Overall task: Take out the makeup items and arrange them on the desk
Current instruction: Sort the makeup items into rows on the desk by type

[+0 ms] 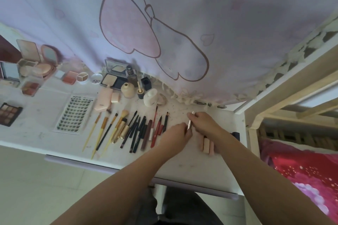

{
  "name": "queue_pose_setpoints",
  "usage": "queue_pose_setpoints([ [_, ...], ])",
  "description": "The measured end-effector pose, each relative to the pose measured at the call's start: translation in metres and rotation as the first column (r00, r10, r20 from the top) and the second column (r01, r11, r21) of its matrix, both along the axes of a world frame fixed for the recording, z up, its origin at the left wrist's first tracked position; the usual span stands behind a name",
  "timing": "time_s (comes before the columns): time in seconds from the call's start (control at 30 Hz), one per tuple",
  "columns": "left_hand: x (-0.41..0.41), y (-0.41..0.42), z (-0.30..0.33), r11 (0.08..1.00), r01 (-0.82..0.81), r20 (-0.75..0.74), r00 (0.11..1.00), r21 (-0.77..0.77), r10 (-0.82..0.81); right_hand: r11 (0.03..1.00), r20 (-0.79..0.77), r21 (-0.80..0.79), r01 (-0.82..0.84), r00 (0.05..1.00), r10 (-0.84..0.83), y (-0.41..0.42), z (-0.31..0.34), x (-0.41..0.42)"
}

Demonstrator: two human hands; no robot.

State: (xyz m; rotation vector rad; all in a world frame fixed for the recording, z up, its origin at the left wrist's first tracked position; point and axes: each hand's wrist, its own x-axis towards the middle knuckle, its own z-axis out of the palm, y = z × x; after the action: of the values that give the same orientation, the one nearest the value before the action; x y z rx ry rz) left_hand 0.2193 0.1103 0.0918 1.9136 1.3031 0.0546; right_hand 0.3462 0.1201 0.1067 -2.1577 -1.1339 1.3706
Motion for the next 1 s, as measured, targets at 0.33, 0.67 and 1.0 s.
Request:
queue_pose_setpoints([
  [0.33, -0.052, 0.005, 0.038, 0.637, 0.102, 0.472, 0.762, -0.764, 0.443, 0.963, -0.545, -0.086, 0.256, 0.797, -0.26, -0.01, 0.037, -0.019],
  [0.67, -0.094, 0.014, 0.054, 0.898, 0.215, 0.275, 0.955, -0.384, -0.112, 0.976, -0.264, -0.029, -0.214, 0.944, 0.199, -0.029, 0.066, -0.014],
  [1.0, -0.104, 0.018, 0.05, 0.856, 0.314, 0.281, 0.937, -0.411, -0.209, 0.974, -0.379, -0.052, -0.222, 0.906, 0.186, -0.047, 0.058, -0.012],
])
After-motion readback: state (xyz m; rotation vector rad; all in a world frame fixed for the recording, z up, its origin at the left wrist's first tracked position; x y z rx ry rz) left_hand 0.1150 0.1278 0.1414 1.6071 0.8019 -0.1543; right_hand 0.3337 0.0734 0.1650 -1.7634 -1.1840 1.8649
